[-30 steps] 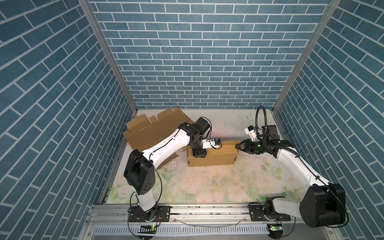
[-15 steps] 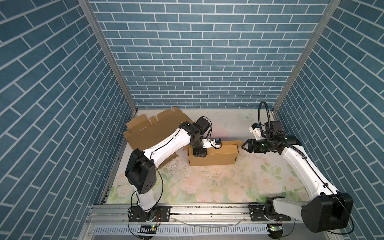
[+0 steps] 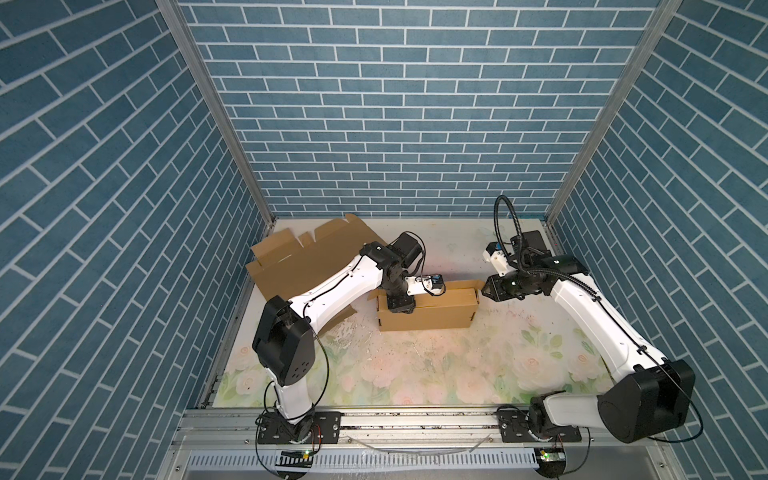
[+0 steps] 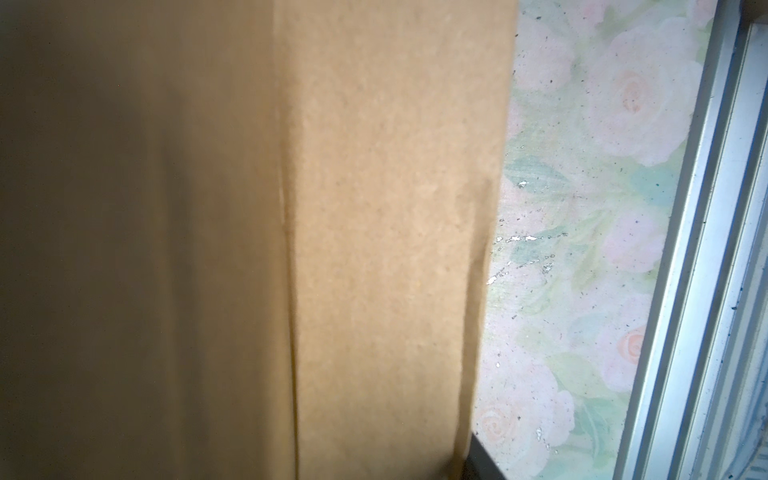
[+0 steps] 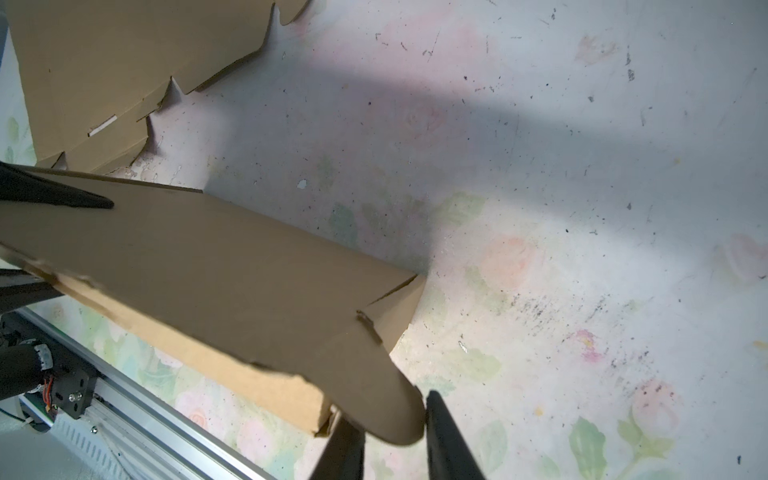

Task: Fold the paper box

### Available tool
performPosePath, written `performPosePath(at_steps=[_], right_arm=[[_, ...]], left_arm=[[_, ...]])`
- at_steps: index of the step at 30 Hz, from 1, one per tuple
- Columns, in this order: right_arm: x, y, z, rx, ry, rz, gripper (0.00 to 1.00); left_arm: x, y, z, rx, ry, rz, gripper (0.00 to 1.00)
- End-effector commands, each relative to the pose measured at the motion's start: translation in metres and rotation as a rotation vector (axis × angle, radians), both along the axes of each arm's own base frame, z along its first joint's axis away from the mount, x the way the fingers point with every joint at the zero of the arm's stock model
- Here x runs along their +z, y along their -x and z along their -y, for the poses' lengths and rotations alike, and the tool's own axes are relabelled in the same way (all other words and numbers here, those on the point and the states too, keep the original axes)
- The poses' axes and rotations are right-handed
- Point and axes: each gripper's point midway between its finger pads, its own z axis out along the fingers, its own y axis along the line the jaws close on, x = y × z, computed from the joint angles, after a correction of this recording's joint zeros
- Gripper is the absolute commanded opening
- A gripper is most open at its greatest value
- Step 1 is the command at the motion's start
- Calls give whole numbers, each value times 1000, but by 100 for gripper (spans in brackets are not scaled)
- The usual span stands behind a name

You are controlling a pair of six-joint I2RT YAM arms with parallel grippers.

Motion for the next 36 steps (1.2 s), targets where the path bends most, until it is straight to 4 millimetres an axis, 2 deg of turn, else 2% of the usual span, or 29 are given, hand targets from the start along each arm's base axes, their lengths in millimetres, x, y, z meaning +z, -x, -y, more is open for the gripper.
performPosePath(at_steps=[1, 11, 20, 28, 36], right_arm=[[15, 0, -4, 37, 15, 26, 22], [18, -2, -16, 9, -24, -8, 12], [25, -6, -30, -97, -150, -53, 1], [10, -5, -31, -161, -184, -89, 0], [-14, 2, -16, -205, -111, -101, 0]], left_arm=[[-32, 9, -5, -11, -67, -93, 43], [-32, 9, -4, -10, -63, -93, 41], [-32, 9, -3, -7, -61, -96, 41], [-32, 9, -3, -6, -57, -99, 40], [-29, 7, -2, 0, -53, -85, 41]])
